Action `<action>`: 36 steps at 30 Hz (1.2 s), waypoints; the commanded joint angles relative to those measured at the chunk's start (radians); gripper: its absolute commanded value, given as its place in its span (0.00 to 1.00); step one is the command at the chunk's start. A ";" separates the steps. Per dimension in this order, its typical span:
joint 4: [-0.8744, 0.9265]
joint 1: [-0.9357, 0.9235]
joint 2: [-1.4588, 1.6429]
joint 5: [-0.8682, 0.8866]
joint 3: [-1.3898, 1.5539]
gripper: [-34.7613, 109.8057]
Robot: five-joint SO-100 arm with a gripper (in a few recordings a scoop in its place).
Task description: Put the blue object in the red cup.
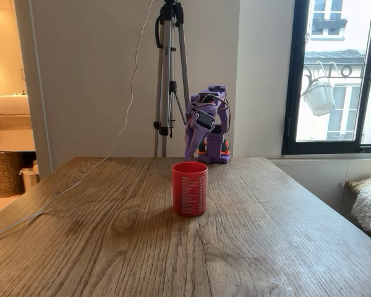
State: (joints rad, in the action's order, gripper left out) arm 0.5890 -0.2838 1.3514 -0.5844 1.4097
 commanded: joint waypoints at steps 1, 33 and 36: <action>0.063 0.077 0.179 0.109 -0.057 0.24; 0.391 0.202 1.950 0.451 1.594 0.24; 0.393 0.183 1.950 0.462 1.669 0.24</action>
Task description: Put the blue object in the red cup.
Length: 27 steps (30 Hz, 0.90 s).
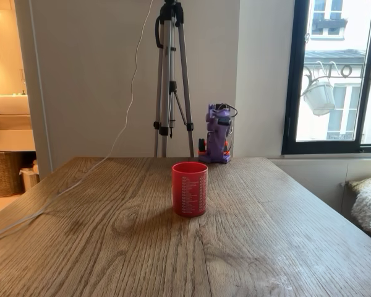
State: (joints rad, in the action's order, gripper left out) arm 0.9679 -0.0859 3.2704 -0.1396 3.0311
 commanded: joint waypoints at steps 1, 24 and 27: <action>0.012 -0.023 0.031 0.028 0.058 0.24; -0.017 -0.048 0.032 0.008 0.067 0.24; -0.017 -0.048 0.032 0.008 0.067 0.24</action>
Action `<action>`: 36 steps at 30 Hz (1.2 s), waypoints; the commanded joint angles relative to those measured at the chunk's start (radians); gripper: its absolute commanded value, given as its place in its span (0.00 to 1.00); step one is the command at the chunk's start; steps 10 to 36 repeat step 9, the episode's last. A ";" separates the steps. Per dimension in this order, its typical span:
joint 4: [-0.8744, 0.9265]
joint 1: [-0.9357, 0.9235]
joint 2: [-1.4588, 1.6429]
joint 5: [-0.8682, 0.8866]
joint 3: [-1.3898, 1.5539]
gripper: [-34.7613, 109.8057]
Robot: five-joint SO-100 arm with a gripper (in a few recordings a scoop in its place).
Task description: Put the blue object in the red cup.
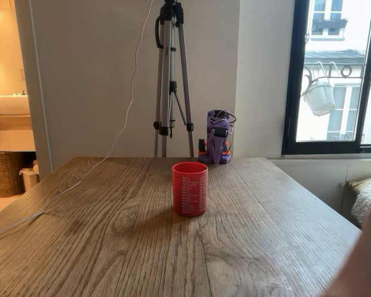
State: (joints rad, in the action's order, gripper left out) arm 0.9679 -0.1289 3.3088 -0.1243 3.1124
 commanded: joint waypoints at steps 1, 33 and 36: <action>-0.017 -0.005 -0.006 -0.008 -0.014 0.24; -0.017 -0.005 -0.006 -0.008 -0.014 0.24; -0.017 -0.005 -0.006 -0.008 -0.014 0.24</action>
